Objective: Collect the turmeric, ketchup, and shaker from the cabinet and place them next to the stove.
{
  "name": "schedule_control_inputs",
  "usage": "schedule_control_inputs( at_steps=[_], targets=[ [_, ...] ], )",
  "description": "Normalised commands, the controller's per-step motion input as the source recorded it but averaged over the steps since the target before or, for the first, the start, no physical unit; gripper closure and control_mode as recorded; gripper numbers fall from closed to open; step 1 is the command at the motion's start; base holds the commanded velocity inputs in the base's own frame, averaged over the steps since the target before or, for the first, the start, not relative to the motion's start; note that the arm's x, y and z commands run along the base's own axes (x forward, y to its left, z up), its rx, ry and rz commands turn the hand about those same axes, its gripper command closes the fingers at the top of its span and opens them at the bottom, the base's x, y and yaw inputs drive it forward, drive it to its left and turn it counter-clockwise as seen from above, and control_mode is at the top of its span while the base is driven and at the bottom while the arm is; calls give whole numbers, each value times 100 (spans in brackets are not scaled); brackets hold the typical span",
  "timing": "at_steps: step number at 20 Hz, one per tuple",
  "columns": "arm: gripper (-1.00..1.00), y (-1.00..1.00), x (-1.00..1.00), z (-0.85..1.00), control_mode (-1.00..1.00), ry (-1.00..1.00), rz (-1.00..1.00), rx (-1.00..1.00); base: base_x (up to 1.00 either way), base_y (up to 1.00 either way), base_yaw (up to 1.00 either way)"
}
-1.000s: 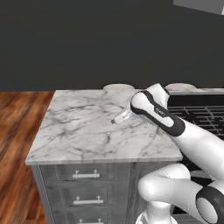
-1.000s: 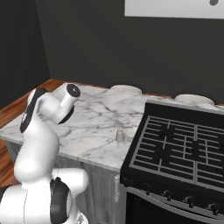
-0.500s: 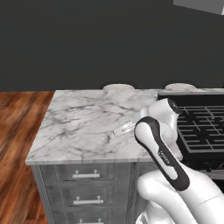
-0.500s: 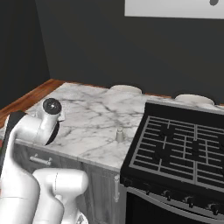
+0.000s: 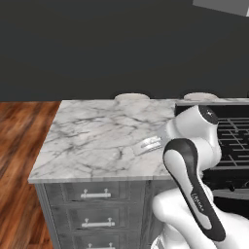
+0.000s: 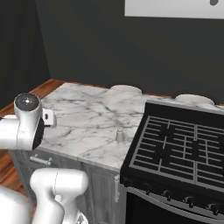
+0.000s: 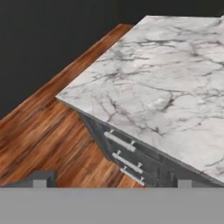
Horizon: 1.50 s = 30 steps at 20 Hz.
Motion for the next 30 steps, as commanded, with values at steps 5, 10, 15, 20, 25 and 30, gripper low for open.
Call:
schedule_control_inputs(
  at_steps=[5,10,15,20,25,30],
  targets=[
    [-100,0,-70,4,-100,0,-23,0,0,0,0],
    [-100,0,-25,0,100,0,-7,0,-24,0,-4],
    [-100,0,0,0,100,0,0,0,-9,8,1],
    [-100,0,0,0,100,0,0,0,-53,26,19],
    [-100,0,0,0,100,0,0,0,-62,34,37],
    [-100,0,0,0,100,0,0,0,-29,36,54]
  ],
)
